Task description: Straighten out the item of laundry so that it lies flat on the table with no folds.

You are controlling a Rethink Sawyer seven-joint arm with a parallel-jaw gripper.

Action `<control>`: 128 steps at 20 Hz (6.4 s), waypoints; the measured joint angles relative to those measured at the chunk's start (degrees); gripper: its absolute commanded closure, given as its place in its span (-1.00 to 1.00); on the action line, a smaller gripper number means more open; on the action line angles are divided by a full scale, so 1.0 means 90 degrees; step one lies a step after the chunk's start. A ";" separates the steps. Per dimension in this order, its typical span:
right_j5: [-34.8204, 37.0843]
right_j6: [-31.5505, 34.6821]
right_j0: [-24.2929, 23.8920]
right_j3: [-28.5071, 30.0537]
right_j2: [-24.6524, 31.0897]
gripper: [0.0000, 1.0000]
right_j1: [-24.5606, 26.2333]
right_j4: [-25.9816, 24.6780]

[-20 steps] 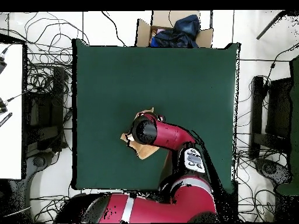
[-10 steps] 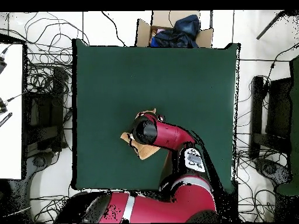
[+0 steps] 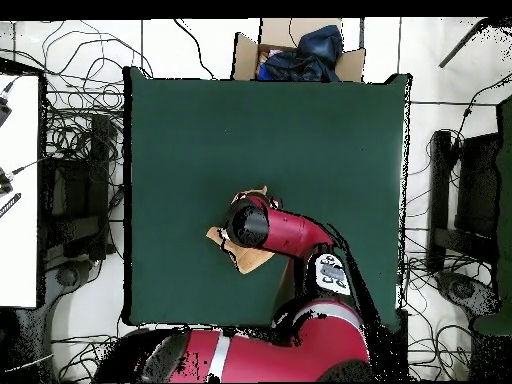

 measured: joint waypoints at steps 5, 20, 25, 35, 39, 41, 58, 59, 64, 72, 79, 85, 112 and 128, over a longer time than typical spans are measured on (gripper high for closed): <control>0.0037 0.0000 0.0274 -0.0012 -0.0222 1.00 -0.0097 -0.0076; 0.2063 0.0000 0.0634 -0.0666 -0.0709 1.00 -0.0826 -0.0641; 0.2870 0.0000 0.0396 -0.0951 -0.0707 1.00 -0.0955 -0.0756; 0.4523 -0.0001 0.0167 -0.1662 -0.0687 1.00 -0.1385 -0.1022; 0.5108 -0.0007 -0.0062 -0.1806 -0.0579 1.00 -0.1783 -0.1134; 0.5346 -0.0024 -0.0182 -0.1828 -0.0534 1.00 -0.2000 -0.1179; 0.6621 -0.1475 -0.0953 -0.2123 -0.0135 1.00 -0.3559 -0.1597; 0.6580 -0.1613 -0.1019 -0.2141 -0.0073 1.00 -0.3602 -0.1599; 0.6364 -0.1921 -0.1174 -0.2163 0.0139 1.00 -0.3689 -0.1600; 0.5927 -0.1962 -0.1214 -0.2262 0.0408 1.00 -0.3684 -0.1640; 0.5399 -0.1962 -0.1211 -0.2622 0.0612 1.00 -0.3557 -0.1717; 0.4793 -0.1962 -0.1223 -0.2976 0.0666 1.00 -0.3283 -0.1865; 0.0681 -0.1954 -0.0971 -0.3327 0.1105 1.00 -0.1712 -0.1856; -0.0664 -0.1951 -0.0623 -0.2445 0.0723 1.00 -0.1791 -0.1852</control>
